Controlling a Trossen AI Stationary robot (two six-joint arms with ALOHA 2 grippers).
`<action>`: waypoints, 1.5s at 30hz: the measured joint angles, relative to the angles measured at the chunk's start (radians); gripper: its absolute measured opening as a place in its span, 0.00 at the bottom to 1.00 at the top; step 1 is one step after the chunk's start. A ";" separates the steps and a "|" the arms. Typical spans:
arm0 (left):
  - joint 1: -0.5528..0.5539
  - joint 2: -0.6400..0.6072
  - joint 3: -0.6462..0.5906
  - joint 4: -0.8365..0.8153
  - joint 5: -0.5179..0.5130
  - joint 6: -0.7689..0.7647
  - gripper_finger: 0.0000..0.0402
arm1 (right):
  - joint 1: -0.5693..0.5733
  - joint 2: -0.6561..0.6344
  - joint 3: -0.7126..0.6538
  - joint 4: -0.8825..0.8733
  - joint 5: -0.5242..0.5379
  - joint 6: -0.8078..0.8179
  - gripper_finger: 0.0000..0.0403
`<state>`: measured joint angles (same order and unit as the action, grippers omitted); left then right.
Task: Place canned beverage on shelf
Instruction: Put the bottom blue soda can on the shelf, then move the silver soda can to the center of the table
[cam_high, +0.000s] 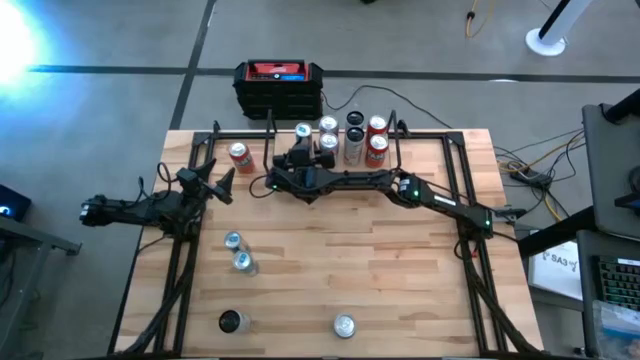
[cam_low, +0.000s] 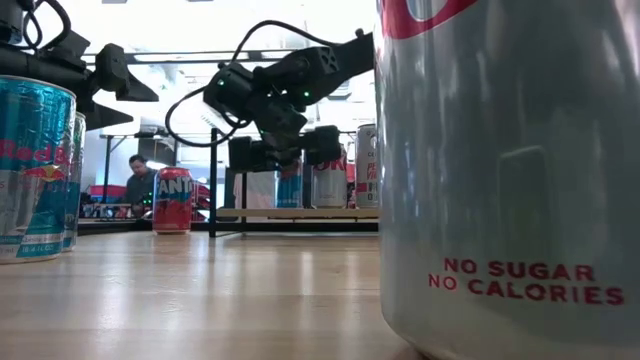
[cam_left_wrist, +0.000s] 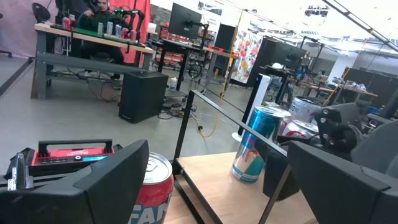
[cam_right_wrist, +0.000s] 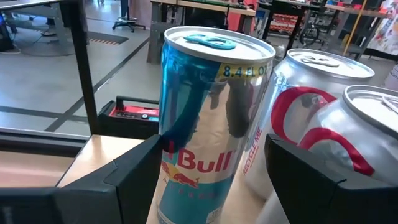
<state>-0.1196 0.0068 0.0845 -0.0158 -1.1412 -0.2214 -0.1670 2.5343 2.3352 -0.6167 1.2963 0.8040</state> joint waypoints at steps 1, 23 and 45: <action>0.000 0.000 0.000 0.000 0.000 0.000 0.92 | -0.003 0.000 0.000 0.001 -0.004 0.000 0.66; 0.000 0.000 0.000 0.000 0.000 0.000 0.92 | 0.077 -0.017 0.019 -0.027 -0.038 -0.046 0.66; 0.000 0.000 0.000 0.000 0.000 0.000 0.92 | 0.108 -0.345 0.021 -0.855 -0.918 0.701 0.66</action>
<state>-0.1196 0.0067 0.0845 -0.0158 -1.1412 -0.2214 -0.0589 2.1888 2.3558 -1.4721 0.3788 1.5052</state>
